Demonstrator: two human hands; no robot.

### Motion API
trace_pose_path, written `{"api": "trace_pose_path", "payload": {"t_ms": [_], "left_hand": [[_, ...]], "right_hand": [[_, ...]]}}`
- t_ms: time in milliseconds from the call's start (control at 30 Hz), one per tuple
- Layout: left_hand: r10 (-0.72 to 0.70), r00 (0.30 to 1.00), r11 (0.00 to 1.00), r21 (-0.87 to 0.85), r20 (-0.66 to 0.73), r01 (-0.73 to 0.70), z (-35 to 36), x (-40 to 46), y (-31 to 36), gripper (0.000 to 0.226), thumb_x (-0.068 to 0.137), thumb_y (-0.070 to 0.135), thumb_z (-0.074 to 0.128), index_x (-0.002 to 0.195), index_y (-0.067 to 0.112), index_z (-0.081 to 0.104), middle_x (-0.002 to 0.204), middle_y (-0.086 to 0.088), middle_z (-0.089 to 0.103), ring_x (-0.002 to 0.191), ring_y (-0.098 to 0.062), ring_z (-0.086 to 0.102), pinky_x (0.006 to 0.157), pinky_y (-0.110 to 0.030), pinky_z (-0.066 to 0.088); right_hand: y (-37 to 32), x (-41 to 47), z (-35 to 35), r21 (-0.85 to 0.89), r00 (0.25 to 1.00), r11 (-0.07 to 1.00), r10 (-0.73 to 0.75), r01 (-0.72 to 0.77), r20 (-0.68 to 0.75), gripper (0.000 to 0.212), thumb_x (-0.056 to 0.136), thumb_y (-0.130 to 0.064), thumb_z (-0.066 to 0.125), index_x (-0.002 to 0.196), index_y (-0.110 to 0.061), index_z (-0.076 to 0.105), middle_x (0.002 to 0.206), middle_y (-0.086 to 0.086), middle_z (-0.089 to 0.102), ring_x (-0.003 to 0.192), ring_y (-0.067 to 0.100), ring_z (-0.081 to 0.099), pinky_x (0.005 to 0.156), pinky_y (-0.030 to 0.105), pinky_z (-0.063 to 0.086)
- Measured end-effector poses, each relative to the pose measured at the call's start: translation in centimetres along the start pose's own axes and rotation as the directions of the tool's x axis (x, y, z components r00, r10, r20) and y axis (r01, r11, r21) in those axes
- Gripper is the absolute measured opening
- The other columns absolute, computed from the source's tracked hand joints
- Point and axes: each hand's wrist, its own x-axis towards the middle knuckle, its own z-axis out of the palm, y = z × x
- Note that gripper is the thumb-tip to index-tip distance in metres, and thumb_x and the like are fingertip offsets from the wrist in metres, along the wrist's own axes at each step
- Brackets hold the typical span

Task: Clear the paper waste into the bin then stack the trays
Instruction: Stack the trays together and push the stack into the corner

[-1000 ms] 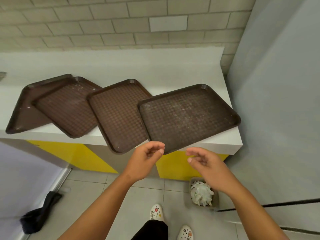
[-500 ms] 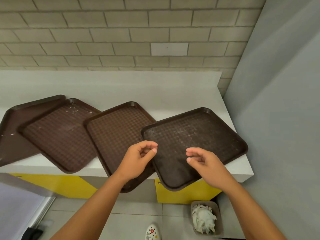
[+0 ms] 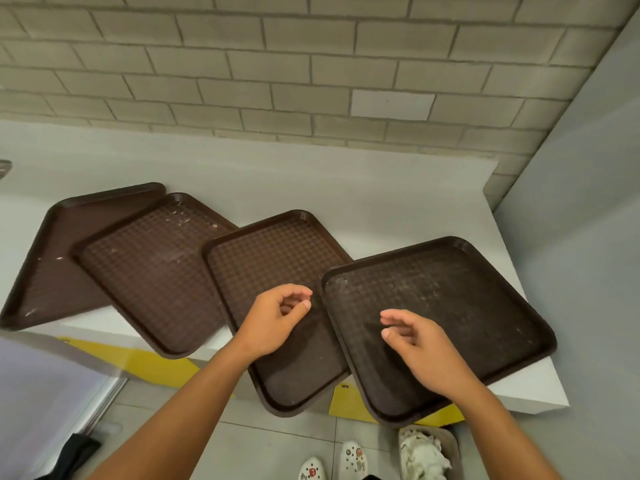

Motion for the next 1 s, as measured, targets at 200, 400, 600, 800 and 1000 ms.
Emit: {"api": "trace_pose_path", "payload": {"t_ms": [200, 400, 600, 800, 1000], "left_hand": [[-0.025, 1.0, 0.974, 0.226, -0.016, 0.028, -0.9, -0.2, -2.4, 0.033, 0.093, 0.032, 0.068, 0.125, 0.034, 0.064, 0.117, 0.02, 0.065, 0.11, 0.003, 0.06, 0.1, -0.027, 0.05], [0.008, 0.997, 0.984, 0.179, 0.072, -0.021, 1.8, 1.0, -1.5, 0.047, 0.095, 0.033, 0.065, 0.139, 0.036, 0.051, 0.135, 0.017, 0.052, 0.119, 0.002, 0.052, 0.096, -0.022, 0.051], [-0.057, 0.995, 0.99, 0.133, 0.081, 0.046, 4.5, 5.1, -0.8, 0.053, 0.095, 0.028, 0.065, 0.145, 0.024, 0.048, 0.138, 0.009, 0.053, 0.109, -0.005, 0.061, 0.092, -0.027, 0.056], [-0.097, 0.993, 0.969, 0.234, 0.074, 0.077, 6.8, 6.4, -0.7, 0.04, 0.092, 0.024, 0.068, 0.132, 0.019, 0.064, 0.105, 0.007, 0.066, 0.079, -0.005, 0.063, 0.093, -0.028, 0.054], [-0.127, 0.981, 0.975, 0.198, 0.144, 0.097, 9.3, 6.0, -0.3, 0.023, 0.092, 0.026, 0.066, 0.114, 0.026, 0.074, 0.072, 0.007, 0.068, 0.075, -0.005, 0.068, 0.092, -0.026, 0.055]], "right_hand": [[-1.3, 3.7, 1.0, -0.169, 0.998, 0.985, -0.034, 0.043, 0.056, 0.037, 0.097, -0.035, 0.064, 0.134, -0.035, 0.06, 0.127, -0.024, 0.057, 0.118, -0.004, 0.053, 0.103, 0.022, 0.044], [-1.2, 4.9, 4.2, -0.345, 0.987, 0.935, -0.031, 0.084, 0.157, 0.077, 0.087, -0.067, 0.059, 0.152, -0.029, 0.04, 0.161, -0.006, 0.031, 0.15, 0.015, 0.023, 0.123, 0.038, 0.024], [0.4, 3.4, 5.6, -0.544, 0.969, 0.816, -0.078, 0.197, 0.234, 0.062, 0.095, -0.06, 0.05, 0.152, -0.037, 0.04, 0.169, -0.003, 0.008, 0.155, 0.022, -0.007, 0.126, 0.048, -0.001], [3.3, 1.4, 2.3, -0.527, 0.963, 0.82, -0.105, 0.224, 0.247, 0.053, 0.094, -0.046, 0.059, 0.145, -0.038, 0.051, 0.166, -0.011, 0.019, 0.156, 0.015, 0.001, 0.127, 0.043, 0.003], [5.2, -0.3, -2.1, -0.563, 0.948, 0.798, -0.034, 0.216, 0.317, 0.052, 0.094, -0.032, 0.06, 0.144, -0.042, 0.05, 0.165, -0.02, 0.015, 0.155, 0.012, -0.001, 0.126, 0.046, 0.01]]}}
